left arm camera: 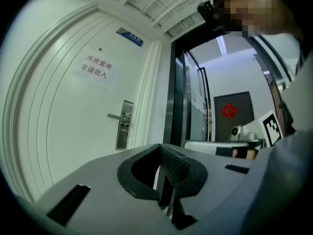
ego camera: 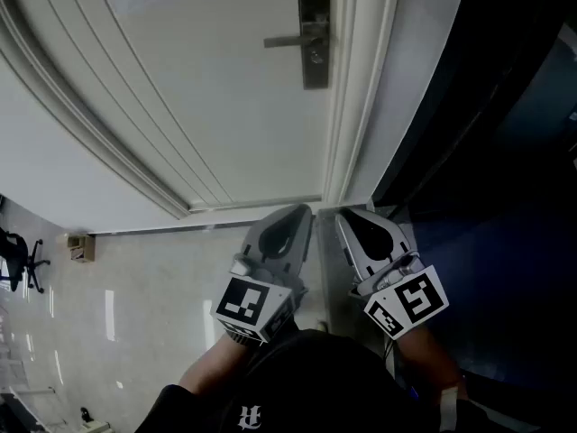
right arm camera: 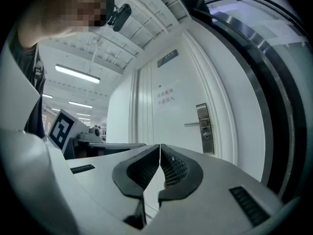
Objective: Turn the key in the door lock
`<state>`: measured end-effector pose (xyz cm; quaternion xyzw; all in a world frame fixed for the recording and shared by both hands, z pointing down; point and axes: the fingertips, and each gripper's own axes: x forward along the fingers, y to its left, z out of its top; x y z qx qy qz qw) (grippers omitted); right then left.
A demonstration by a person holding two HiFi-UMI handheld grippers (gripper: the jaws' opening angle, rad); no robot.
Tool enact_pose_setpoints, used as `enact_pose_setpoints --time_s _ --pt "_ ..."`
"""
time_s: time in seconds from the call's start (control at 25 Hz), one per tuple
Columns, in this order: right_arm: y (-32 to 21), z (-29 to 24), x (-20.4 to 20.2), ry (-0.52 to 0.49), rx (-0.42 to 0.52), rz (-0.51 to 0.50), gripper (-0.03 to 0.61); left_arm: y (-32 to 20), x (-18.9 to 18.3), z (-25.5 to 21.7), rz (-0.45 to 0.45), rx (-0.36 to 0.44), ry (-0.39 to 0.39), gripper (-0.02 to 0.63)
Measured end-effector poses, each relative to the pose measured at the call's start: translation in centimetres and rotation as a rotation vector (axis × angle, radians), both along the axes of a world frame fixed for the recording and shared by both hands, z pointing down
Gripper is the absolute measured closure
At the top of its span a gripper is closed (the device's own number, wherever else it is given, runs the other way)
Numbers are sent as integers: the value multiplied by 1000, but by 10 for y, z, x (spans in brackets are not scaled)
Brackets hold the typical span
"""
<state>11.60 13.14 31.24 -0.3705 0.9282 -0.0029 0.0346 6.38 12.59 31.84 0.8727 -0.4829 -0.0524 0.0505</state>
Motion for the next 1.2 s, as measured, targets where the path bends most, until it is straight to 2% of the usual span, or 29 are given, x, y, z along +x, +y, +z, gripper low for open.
enact_pose_setpoints --time_s 0.2,0.36,0.6,0.8,0.96,1.08,1.2 --pt "-46 2 -24 56 32 38 561 -48 -24 0 13 1 -11 606" --pt "-102 -1 -40 107 68 99 561 -96 -40 -6 46 10 -25 606" --pt "-186 -4 -57 143 62 199 560 -163 -63 -7 117 -9 -15 606" --pt "-231 2 -68 169 50 246 560 -208 -73 -6 162 -10 -4 606" --pt "-274 6 -61 295 107 323 560 -224 -71 2 186 -40 -4 606" --pt "-312 8 -58 442 187 366 554 -238 -71 7 163 -60 -21 606" --pt "-340 17 -59 592 261 389 493 -251 -68 6 138 -45 -31 606"
